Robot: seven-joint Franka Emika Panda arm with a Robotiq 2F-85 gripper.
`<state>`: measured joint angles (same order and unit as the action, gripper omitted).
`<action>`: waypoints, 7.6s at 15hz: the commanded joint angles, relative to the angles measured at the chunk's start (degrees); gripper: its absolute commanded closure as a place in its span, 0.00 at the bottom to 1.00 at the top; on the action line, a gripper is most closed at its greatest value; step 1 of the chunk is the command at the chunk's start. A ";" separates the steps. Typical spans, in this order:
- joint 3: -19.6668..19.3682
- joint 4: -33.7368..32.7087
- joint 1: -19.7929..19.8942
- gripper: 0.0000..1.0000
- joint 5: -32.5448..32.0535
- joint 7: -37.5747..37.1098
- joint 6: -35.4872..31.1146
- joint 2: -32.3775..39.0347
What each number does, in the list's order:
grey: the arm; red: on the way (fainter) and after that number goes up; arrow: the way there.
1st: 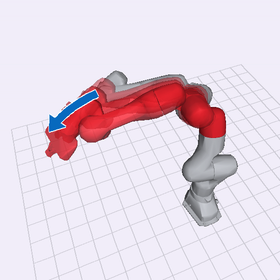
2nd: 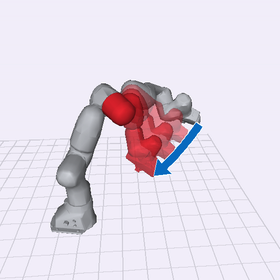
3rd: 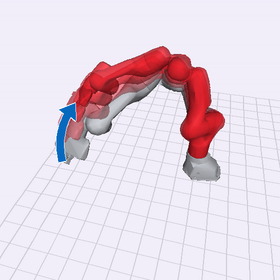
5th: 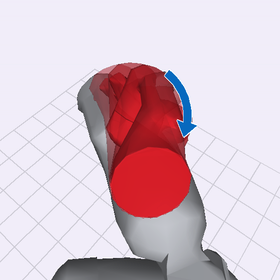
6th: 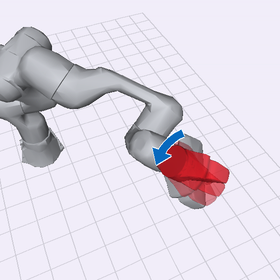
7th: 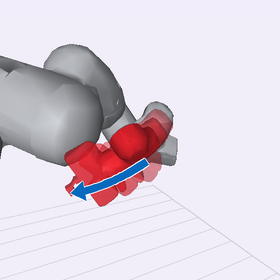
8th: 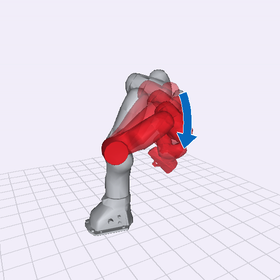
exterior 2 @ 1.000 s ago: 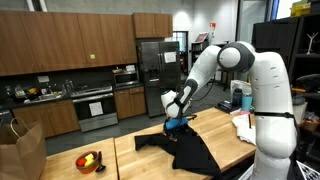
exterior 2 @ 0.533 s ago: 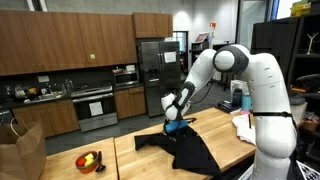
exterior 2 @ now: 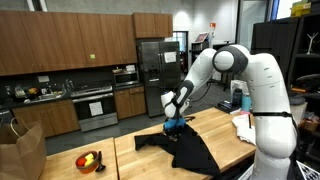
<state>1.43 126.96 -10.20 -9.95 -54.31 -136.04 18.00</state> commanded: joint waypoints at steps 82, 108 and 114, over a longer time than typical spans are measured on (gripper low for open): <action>0.45 4.09 3.72 0.00 -7.12 18.85 2.18 -3.06; -9.09 -1.14 -1.58 0.99 -17.82 11.85 -7.38 -2.07; -13.52 -3.68 0.30 0.99 -22.86 2.46 -7.62 -4.01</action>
<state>-10.30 123.67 -10.71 -29.60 -46.73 -144.42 16.25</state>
